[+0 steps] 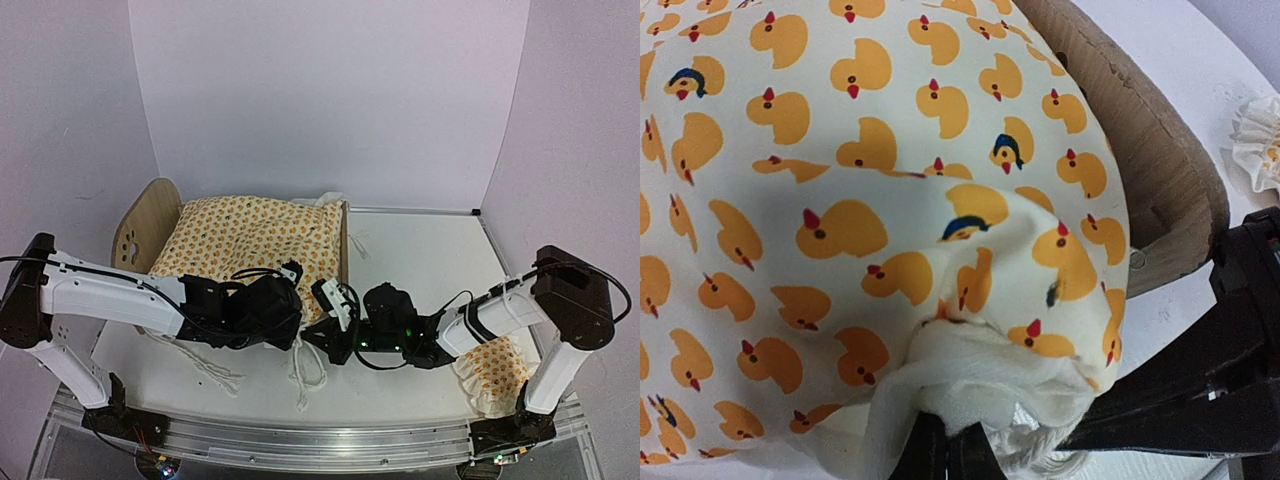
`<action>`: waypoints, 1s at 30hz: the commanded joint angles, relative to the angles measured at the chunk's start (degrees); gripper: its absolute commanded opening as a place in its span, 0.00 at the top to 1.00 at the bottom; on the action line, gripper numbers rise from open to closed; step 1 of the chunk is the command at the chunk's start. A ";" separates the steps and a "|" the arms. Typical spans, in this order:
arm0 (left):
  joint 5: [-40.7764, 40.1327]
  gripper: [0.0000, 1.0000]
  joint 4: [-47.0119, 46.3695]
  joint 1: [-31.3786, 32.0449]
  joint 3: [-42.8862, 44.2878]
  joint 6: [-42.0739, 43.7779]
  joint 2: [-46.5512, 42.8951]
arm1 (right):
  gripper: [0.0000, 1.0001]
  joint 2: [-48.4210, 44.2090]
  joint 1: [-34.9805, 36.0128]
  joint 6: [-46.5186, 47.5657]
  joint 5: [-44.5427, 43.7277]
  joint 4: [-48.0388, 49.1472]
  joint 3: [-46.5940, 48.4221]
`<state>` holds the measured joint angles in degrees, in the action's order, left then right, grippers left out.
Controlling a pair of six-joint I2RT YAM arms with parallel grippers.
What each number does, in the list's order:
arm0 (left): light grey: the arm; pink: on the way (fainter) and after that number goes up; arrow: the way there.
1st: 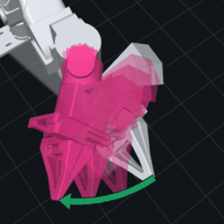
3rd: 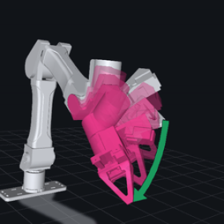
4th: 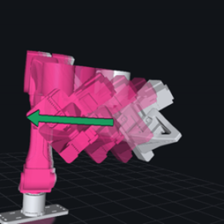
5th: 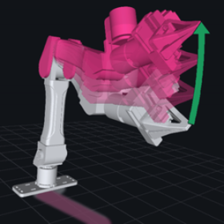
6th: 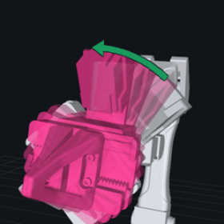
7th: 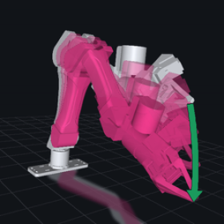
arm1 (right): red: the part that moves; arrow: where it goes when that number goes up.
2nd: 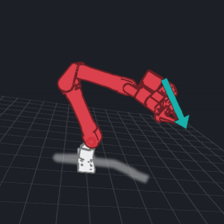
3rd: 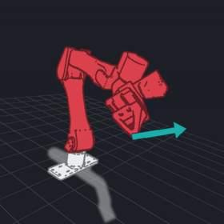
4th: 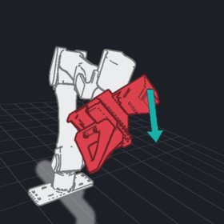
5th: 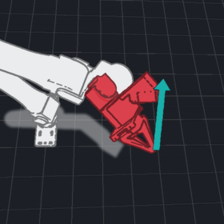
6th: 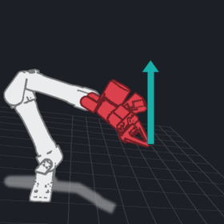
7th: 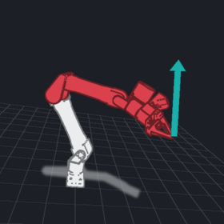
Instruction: Set up the pet bed
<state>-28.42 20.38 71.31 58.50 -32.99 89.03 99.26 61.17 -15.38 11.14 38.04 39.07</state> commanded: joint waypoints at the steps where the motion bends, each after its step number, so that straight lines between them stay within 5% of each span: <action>1: -5.36 1.00 1.41 -0.25 3.32 0.11 -1.23 | 1.00 3.11 -0.47 -1.53 -4.46 2.33 4.15; 8: -5.70 0.97 4.66 -0.31 2.48 -3.22 -1.94 | 1.00 5.09 -0.51 -6.04 -7.67 3.60 4.80; 16: -3.14 0.64 11.19 -0.27 3.16 -4.66 -5.30 | 1.00 6.55 -0.52 -6.20 -6.81 5.05 5.79; 23: 10.97 0.44 0.24 -0.24 -7.41 -2.64 -20.37 | 1.00 5.37 -0.50 -4.63 -5.71 4.76 5.00; 26: 15.43 0.51 -9.73 -0.30 -13.25 -2.18 -25.20 | 1.00 5.41 -0.50 -4.51 -5.45 4.76 4.93; 30: 19.52 0.87 -16.45 -0.32 -15.33 -1.30 -23.42 | 1.00 4.93 -0.50 -4.14 -5.17 4.51 4.67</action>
<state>-15.68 15.27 71.22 44.69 -35.53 63.51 105.45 61.12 -20.43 5.58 40.75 42.59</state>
